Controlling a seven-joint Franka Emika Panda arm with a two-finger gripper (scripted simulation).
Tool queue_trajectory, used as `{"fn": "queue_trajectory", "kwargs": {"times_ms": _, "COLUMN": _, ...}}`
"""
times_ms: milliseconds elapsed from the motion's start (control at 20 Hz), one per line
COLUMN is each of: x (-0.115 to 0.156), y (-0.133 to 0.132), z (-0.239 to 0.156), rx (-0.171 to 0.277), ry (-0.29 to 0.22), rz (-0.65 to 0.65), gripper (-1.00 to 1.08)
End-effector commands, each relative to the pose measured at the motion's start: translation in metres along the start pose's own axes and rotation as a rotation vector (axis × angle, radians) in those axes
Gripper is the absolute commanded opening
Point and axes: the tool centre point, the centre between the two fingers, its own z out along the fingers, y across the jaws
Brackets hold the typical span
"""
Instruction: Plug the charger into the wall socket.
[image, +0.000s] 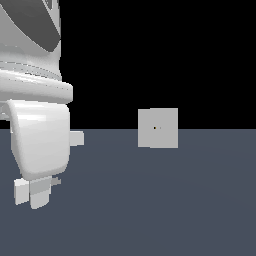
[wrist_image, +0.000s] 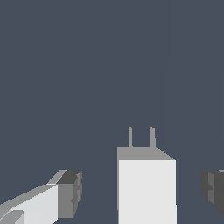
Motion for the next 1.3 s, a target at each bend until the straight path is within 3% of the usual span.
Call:
{"fn": "queue_trajectory", "kwargs": {"times_ms": 0, "x": 0.000, "y": -0.001, "z": 0.004, "rx": 0.001, "ry": 0.001, "rz": 0.000, "gripper": 1.00}}
{"fn": "queue_trajectory", "kwargs": {"times_ms": 50, "x": 0.000, "y": -0.001, "z": 0.004, "rx": 0.001, "ry": 0.001, "rz": 0.000, "gripper": 1.00}}
{"fn": "queue_trajectory", "kwargs": {"times_ms": 100, "x": 0.000, "y": -0.001, "z": 0.004, "rx": 0.001, "ry": 0.001, "rz": 0.000, "gripper": -1.00}}
{"fn": "queue_trajectory", "kwargs": {"times_ms": 750, "x": 0.001, "y": 0.000, "z": 0.003, "rx": 0.002, "ry": 0.001, "rz": -0.004, "gripper": -1.00}}
{"fn": "queue_trajectory", "kwargs": {"times_ms": 1250, "x": 0.020, "y": 0.018, "z": -0.007, "rx": 0.004, "ry": 0.001, "rz": -0.078, "gripper": -1.00}}
